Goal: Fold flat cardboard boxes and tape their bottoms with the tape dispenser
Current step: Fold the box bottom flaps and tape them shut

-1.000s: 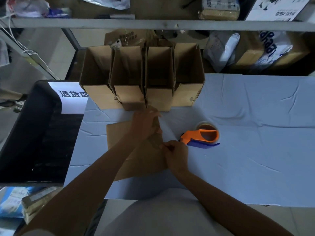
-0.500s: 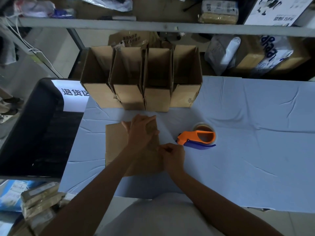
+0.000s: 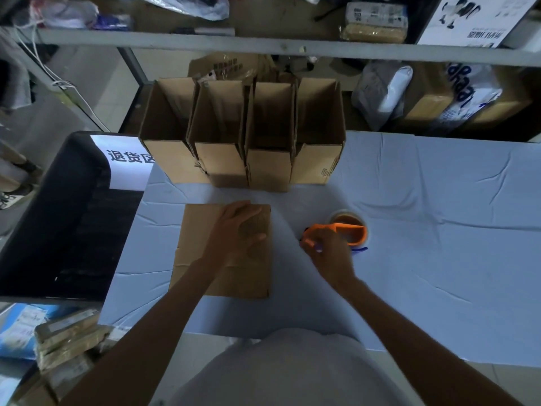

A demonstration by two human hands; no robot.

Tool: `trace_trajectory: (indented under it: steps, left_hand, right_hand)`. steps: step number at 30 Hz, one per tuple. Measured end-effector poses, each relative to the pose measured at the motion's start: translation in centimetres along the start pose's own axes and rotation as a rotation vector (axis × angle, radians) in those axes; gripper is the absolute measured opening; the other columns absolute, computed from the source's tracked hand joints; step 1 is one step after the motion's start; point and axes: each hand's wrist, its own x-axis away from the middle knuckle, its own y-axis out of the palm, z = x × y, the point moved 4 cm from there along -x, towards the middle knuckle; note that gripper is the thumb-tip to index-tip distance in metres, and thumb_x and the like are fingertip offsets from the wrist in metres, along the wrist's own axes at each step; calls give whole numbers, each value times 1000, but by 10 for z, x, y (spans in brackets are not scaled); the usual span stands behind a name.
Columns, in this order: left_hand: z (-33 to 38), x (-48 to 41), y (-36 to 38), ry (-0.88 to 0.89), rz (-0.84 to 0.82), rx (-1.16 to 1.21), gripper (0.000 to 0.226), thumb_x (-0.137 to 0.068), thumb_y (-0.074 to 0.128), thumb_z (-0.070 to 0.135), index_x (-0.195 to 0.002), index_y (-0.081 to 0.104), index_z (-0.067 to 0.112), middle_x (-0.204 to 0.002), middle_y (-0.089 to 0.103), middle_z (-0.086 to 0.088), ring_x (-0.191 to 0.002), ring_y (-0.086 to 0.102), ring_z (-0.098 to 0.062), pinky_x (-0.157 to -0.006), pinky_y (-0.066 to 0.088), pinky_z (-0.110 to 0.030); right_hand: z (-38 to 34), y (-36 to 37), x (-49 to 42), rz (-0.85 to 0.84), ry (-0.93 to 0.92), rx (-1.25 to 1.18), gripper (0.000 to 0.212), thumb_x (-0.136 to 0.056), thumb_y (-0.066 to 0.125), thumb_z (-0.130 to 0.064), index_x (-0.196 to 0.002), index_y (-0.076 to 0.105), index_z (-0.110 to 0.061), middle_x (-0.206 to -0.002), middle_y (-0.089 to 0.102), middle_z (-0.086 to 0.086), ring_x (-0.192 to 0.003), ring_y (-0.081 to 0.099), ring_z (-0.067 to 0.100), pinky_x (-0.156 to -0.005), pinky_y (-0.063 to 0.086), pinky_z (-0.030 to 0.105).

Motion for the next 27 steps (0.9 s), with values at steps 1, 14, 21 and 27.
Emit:
trace_trajectory:
  steps: [1,14,21,27]
  left_hand:
    - [0,1,0,10,-6,-8,64,-74,59,55,-127,57,19,-136,45,-5,-125,41,-21,-105,31,-28]
    - [9,-4,-6,-45,-71,-2,68,-70,65,54,-124,60,13,-131,49,-11,-118,48,-26,-104,36,-34]
    - [24,1,-19,-177,-46,213,43,-78,72,37,-115,63,16,-117,62,-4,-108,58,-19,-93,47,-31]
    - [56,7,-21,-155,-217,671,34,-87,62,4,-120,58,12,-117,62,-9,-94,64,-4,-81,51,-17]
  right_hand:
    - [10,-13,-4,52,-45,174,19,-74,75,-26,-87,67,-15,-89,65,2,-83,60,23,-64,47,31]
    - [20,-36,-11,-91,-75,430,23,-89,50,8,-110,57,6,-99,52,6,-74,55,-17,-58,38,3]
    - [-16,-57,-14,-222,-225,2,39,-69,76,1,-104,63,-12,-83,62,-5,-74,58,7,-64,40,6]
    - [-27,-57,-7,-326,-169,-165,51,-71,73,10,-113,60,-15,-91,65,-2,-81,59,-11,-66,42,1]
